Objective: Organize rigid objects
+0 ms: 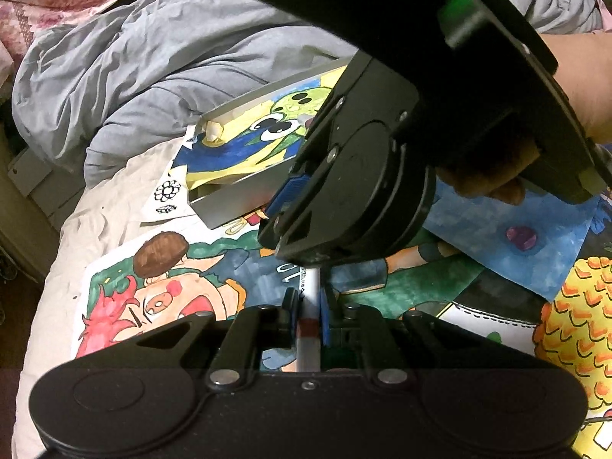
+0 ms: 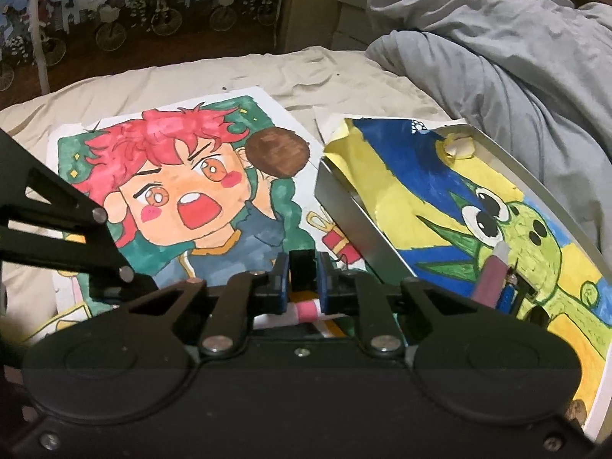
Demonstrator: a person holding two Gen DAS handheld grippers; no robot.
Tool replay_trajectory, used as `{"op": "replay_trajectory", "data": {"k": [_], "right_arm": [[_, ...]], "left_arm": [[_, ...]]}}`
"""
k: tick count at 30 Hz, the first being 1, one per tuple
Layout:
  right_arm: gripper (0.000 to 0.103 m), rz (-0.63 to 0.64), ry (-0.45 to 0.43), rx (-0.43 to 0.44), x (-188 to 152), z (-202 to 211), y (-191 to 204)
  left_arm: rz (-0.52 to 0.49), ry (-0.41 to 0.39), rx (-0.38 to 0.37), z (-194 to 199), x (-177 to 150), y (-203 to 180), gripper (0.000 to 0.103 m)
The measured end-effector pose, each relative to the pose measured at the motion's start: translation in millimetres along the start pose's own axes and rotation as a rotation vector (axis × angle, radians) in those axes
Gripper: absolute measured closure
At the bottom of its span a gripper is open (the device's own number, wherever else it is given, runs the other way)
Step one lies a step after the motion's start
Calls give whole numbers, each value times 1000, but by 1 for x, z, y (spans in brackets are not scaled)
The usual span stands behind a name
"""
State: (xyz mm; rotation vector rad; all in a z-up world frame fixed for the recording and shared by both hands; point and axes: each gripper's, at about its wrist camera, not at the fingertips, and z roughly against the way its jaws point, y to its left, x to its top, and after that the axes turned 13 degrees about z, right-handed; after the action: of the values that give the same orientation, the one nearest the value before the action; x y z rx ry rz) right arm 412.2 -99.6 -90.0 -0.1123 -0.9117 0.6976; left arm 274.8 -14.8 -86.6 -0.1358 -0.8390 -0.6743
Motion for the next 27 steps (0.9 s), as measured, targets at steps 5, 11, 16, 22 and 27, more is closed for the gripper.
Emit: {"op": "replay_trajectory", "data": {"k": [5, 11, 16, 22, 27], "right_arm": [[95, -26, -27, -7, -6, 16, -4], [95, -62, -100, -44, -8, 55, -17], [95, -66, -156, -95, -6, 97, -32], [95, -79, -215, -193, -9, 152, -67], [95, -98, -215, -263, -25, 179, -101]], "left_arm": [[-4, 1, 5, 2, 1, -2, 91], [-13, -4, 6, 11, 0, -4, 91], [-39, -16, 11, 23, 4, -11, 91], [-61, -63, 28, 43, 19, -24, 91], [-33, -126, 72, 52, 38, -32, 91]]}}
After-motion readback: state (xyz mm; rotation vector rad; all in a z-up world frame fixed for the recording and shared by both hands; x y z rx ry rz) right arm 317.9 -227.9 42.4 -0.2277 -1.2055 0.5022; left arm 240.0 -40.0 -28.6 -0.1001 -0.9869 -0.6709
